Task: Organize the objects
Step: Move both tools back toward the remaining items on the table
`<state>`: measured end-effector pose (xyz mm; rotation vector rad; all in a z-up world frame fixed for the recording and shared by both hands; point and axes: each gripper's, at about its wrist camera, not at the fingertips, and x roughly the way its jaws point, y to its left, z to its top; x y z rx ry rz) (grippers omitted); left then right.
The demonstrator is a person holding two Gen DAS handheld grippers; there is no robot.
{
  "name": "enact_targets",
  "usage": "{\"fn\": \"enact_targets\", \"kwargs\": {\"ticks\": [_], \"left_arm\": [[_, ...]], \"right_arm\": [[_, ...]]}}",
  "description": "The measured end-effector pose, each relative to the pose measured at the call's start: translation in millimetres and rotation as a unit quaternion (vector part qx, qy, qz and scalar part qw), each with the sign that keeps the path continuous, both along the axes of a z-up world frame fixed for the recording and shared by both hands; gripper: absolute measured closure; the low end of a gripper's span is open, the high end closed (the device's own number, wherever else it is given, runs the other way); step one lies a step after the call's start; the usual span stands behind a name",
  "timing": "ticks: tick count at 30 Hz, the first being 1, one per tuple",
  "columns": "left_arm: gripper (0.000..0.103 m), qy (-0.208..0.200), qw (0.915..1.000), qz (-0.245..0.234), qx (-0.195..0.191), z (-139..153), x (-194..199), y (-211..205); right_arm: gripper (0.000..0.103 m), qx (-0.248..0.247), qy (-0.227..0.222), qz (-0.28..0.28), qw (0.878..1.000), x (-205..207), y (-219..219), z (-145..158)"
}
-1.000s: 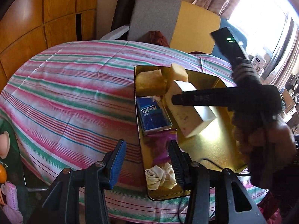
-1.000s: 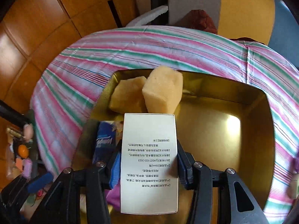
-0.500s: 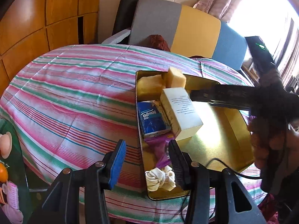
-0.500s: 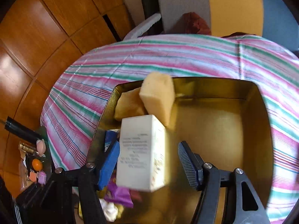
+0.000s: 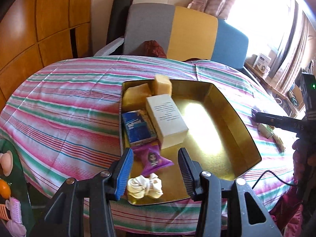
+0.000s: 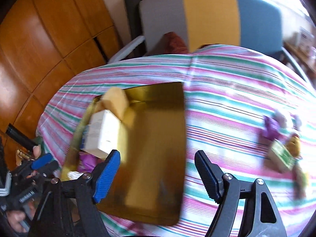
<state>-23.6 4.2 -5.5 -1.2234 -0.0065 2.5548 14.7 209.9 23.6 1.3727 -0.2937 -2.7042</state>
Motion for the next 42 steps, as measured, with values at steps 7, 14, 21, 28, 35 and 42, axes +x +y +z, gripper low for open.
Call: {"fn": "enact_targets", "kwargs": {"ticks": [7,14,21,28,35,42], "left_arm": [[0.056,0.004,0.9995,-0.029,-0.014,3.2,7.7,29.6],[0.056,0.005,0.9966,-0.069,-0.045,3.7,12.7,70.7],[0.056,0.010,0.9907,-0.116,-0.070,6.1,16.7,118.7],[0.056,0.003,0.9851,-0.158,-0.069,5.6,18.0,167.5],[0.057,-0.017,0.9786,-0.196,-0.059,0.8,15.7,207.1],[0.057,-0.023,0.9690,-0.238,-0.062,-0.1,16.2,256.9]], "right_arm": [[0.023,0.020,-0.001,-0.090,0.996,27.6,86.0,0.4],[0.022,0.072,0.017,-0.188,0.979,48.3,169.5,-4.8],[0.022,0.001,0.034,-0.304,0.952,75.3,244.6,-20.1],[0.022,-0.062,0.027,-0.352,0.934,89.5,264.6,-28.5],[0.021,-0.105,0.020,-0.386,0.916,101.8,279.0,-37.1],[0.019,-0.118,0.026,-0.386,0.915,103.3,279.2,-35.4]]}}
